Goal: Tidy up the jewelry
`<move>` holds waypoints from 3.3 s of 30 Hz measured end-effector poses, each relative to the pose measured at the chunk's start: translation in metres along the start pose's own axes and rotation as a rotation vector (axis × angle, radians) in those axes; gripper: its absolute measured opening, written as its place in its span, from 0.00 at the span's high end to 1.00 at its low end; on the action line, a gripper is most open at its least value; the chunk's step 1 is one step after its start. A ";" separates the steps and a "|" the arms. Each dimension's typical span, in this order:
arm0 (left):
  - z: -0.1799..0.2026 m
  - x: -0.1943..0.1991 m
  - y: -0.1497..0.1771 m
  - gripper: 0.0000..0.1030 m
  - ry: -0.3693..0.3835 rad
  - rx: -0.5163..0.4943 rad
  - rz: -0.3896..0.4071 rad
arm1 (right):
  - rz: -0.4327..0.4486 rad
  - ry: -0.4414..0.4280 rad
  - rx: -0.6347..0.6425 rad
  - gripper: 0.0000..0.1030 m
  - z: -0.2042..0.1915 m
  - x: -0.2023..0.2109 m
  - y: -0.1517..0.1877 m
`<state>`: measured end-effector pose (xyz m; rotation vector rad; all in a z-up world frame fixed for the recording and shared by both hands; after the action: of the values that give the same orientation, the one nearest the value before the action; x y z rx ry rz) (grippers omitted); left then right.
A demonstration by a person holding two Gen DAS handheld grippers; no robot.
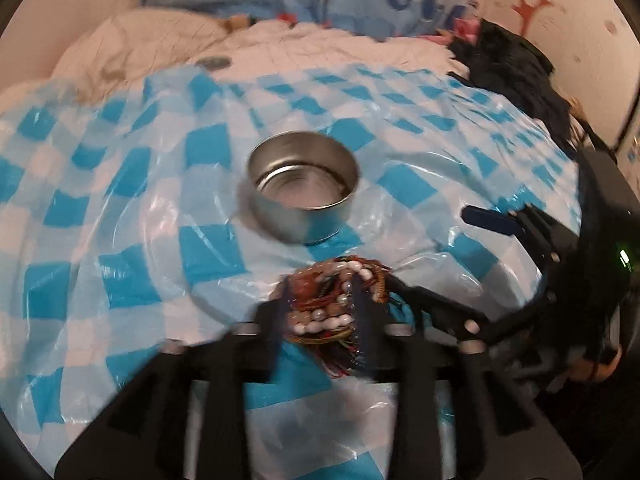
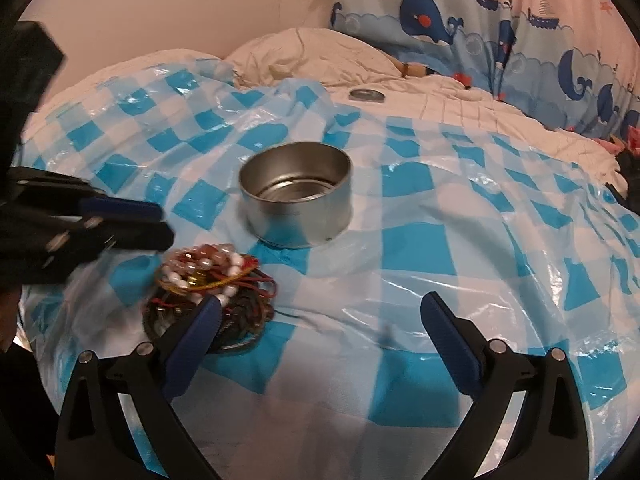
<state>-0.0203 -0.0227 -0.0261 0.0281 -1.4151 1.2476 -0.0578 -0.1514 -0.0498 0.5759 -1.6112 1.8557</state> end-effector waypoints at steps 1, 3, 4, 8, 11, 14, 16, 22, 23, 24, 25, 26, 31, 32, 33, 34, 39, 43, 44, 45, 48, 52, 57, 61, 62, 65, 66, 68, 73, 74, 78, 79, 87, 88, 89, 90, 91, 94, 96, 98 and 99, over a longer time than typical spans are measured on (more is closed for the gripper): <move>0.006 0.000 0.001 0.51 -0.014 -0.040 0.007 | -0.012 0.014 -0.006 0.07 0.003 -0.002 0.001; 0.014 0.000 0.003 0.50 -0.026 -0.092 -0.001 | -0.029 0.023 -0.030 0.07 0.010 -0.004 0.001; 0.017 -0.002 0.004 0.50 -0.038 -0.116 -0.013 | -0.041 0.022 -0.046 0.07 0.014 -0.007 0.002; 0.025 -0.019 0.014 0.51 -0.123 -0.220 -0.091 | -0.060 0.006 -0.079 0.07 0.020 -0.010 0.003; 0.026 -0.027 0.020 0.86 -0.150 -0.258 -0.145 | -0.057 0.005 -0.071 0.07 0.020 -0.010 0.003; 0.026 -0.022 0.019 0.96 -0.141 -0.262 -0.132 | -0.058 0.004 -0.069 0.07 0.021 -0.011 0.003; 0.022 -0.013 0.013 0.96 -0.085 -0.205 -0.095 | -0.057 0.006 -0.069 0.07 0.020 -0.011 0.003; 0.002 0.008 0.001 0.96 0.053 -0.024 0.011 | -0.044 -0.004 -0.062 0.07 0.016 -0.007 0.001; -0.004 0.012 -0.001 0.96 0.069 0.015 0.038 | -0.038 -0.008 -0.059 0.07 0.014 -0.006 0.000; -0.008 0.015 -0.003 0.96 0.083 0.045 0.058 | -0.027 -0.016 -0.054 0.07 0.013 -0.005 -0.001; -0.014 0.021 -0.005 0.96 0.100 0.083 0.088 | -0.017 -0.022 -0.048 0.07 0.009 -0.003 -0.002; -0.019 0.024 -0.007 0.96 0.115 0.111 0.105 | -0.004 -0.027 -0.038 0.07 0.006 -0.001 -0.003; -0.039 0.033 -0.009 0.96 0.207 0.232 0.157 | 0.045 -0.049 0.020 0.07 -0.011 0.007 -0.007; -0.040 0.034 -0.009 0.96 0.226 0.246 0.162 | 0.053 -0.062 0.021 0.07 -0.013 0.009 -0.009; -0.041 0.034 -0.009 0.96 0.238 0.254 0.165 | 0.063 -0.074 0.021 0.07 -0.014 0.011 -0.011; -0.041 0.034 -0.010 0.96 0.250 0.260 0.167 | 0.078 -0.087 0.019 0.07 -0.016 0.013 -0.014; -0.043 0.032 -0.012 0.96 0.281 0.280 0.167 | 0.110 -0.152 0.058 0.07 -0.034 0.013 -0.028; -0.039 0.033 -0.014 0.96 0.316 0.268 0.163 | 0.121 -0.209 0.148 0.07 -0.057 0.007 -0.035; -0.038 0.034 -0.015 0.96 0.321 0.262 0.162 | 0.121 -0.221 0.161 0.07 -0.060 0.004 -0.037; -0.037 0.034 -0.015 0.96 0.327 0.259 0.164 | 0.112 -0.245 0.178 0.07 -0.065 -0.001 -0.040; -0.037 0.038 -0.016 0.96 0.330 0.256 0.172 | 0.050 -0.317 0.200 0.08 -0.072 -0.019 -0.043; -0.045 0.044 -0.016 0.96 0.306 0.279 0.189 | -0.019 -0.390 0.175 0.63 -0.067 -0.029 -0.039; -0.054 0.049 -0.016 0.96 0.287 0.305 0.214 | -0.042 -0.399 0.163 0.92 -0.061 -0.026 -0.030; -0.062 0.052 -0.017 0.96 0.262 0.330 0.234 | -0.009 -0.399 0.135 0.92 -0.050 -0.007 -0.029; -0.063 0.052 -0.017 0.96 0.255 0.332 0.236 | -0.003 -0.403 0.122 0.92 -0.045 -0.002 -0.029; -0.064 0.051 -0.019 0.96 0.233 0.334 0.239 | -0.010 -0.466 0.028 0.92 -0.024 0.008 -0.029; -0.064 0.050 -0.020 0.96 0.235 0.335 0.241 | -0.014 -0.480 -0.004 0.92 -0.019 0.009 -0.029; -0.062 0.049 -0.023 0.96 0.243 0.328 0.247 | -0.030 -0.501 -0.087 0.92 -0.001 0.006 -0.031; -0.049 0.046 -0.040 0.96 0.268 0.288 0.266 | -0.009 -0.511 -0.215 0.92 0.028 0.004 -0.050; -0.047 0.042 -0.048 0.96 0.280 0.284 0.273 | -0.001 -0.503 -0.219 0.92 0.030 0.004 -0.055; -0.046 0.020 -0.067 0.96 0.360 0.321 0.301 | 0.009 -0.489 -0.237 0.92 0.038 -0.001 -0.067; -0.049 0.010 -0.072 0.94 0.383 0.348 0.300 | 0.009 -0.488 -0.239 0.92 0.039 -0.003 -0.069; -0.083 -0.023 -0.065 0.40 0.096 0.541 0.260 | -0.001 -0.456 -0.219 0.92 0.032 -0.031 -0.092; -0.086 -0.018 -0.064 0.39 0.084 0.547 0.279 | 0.002 -0.454 -0.213 0.92 0.029 -0.035 -0.096; -0.090 -0.010 -0.062 0.37 0.064 0.551 0.300 | 0.003 -0.452 -0.207 0.92 0.026 -0.039 -0.100; -0.092 -0.003 -0.061 0.35 0.049 0.552 0.311 | 0.002 -0.451 -0.201 0.92 0.022 -0.042 -0.102; -0.093 0.000 -0.060 0.34 0.041 0.552 0.313 | -0.002 -0.438 -0.191 0.88 0.018 -0.048 -0.105; -0.094 0.009 -0.052 0.33 0.021 0.528 0.283 | -0.027 -0.309 -0.141 0.41 0.010 -0.064 -0.105; -0.090 0.011 -0.046 0.33 0.012 0.497 0.251 | -0.031 -0.266 -0.146 0.41 0.017 -0.060 -0.099; -0.081 0.014 -0.040 0.33 0.009 0.451 0.215 | -0.033 -0.268 -0.155 0.41 0.026 -0.049 -0.092; -0.077 0.014 -0.037 0.33 0.008 0.426 0.201 | -0.027 -0.257 -0.152 0.41 0.030 -0.042 -0.087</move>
<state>0.0533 0.0212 -0.0123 0.1756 -1.1433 1.6979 0.0308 -0.1813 -0.0104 0.7902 -1.8807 1.6745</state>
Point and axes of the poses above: each gripper's, at about its wrist camera, not at the fingertips, and x roughly against the way its jaws point, z to its right, y to its underside, the point moved 3 cm from there along -x, roughly the way its jaws point, and after that the axes turned 13 degrees about y, right-handed, at the moved point
